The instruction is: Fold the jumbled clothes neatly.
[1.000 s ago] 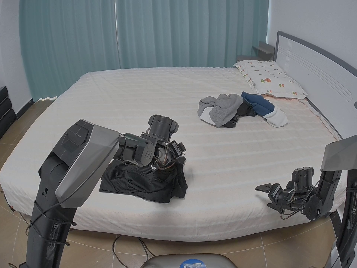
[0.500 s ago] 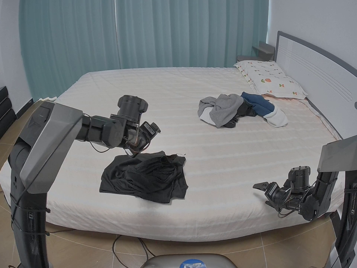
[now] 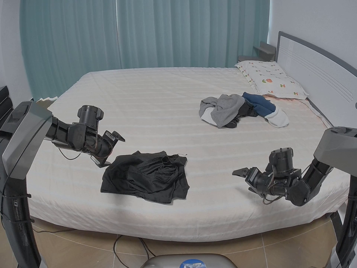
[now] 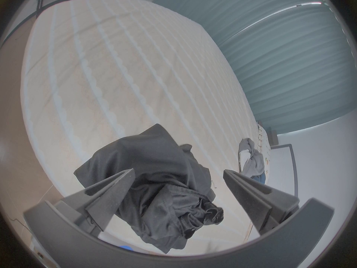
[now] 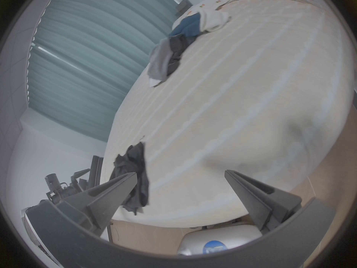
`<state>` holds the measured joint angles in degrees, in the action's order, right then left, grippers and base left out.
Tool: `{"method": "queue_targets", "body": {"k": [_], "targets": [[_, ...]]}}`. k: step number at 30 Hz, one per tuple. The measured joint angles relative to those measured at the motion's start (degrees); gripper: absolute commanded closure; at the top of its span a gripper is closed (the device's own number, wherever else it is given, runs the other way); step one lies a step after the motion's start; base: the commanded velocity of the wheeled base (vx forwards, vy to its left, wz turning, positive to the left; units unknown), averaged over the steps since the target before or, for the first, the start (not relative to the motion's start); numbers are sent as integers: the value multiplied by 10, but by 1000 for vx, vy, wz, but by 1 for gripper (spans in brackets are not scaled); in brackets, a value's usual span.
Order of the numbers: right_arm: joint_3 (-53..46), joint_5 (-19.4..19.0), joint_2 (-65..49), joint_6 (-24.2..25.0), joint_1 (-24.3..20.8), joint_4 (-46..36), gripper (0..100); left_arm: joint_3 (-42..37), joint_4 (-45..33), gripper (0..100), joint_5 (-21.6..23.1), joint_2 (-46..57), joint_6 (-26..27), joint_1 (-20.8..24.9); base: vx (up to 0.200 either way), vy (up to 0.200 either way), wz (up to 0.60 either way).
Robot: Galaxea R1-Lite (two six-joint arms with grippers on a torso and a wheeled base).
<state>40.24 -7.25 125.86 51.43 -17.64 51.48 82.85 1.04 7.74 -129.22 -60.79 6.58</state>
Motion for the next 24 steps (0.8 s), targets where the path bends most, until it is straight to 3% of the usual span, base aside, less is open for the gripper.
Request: {"method": "queue_targets", "body": {"k": [7, 12, 20, 24], "targets": [[166, 1, -18, -4, -61, -132, 0, -77, 80, 0, 17, 3, -2, -41, 0, 200, 0], [270, 12, 2, -34, -113, -201, 0, -128, 127, 0, 25, 3, -4, -69, 0, 200, 0], [359, 25, 63, -104, -154, -235, 0, -159, 153, 0, 44, -3, -6, -109, 0, 200, 0], [378, 25, 89, -120, -158, -232, 0, -168, 161, 0, 45, -5, -6, -112, 0, 0, 0]]}}
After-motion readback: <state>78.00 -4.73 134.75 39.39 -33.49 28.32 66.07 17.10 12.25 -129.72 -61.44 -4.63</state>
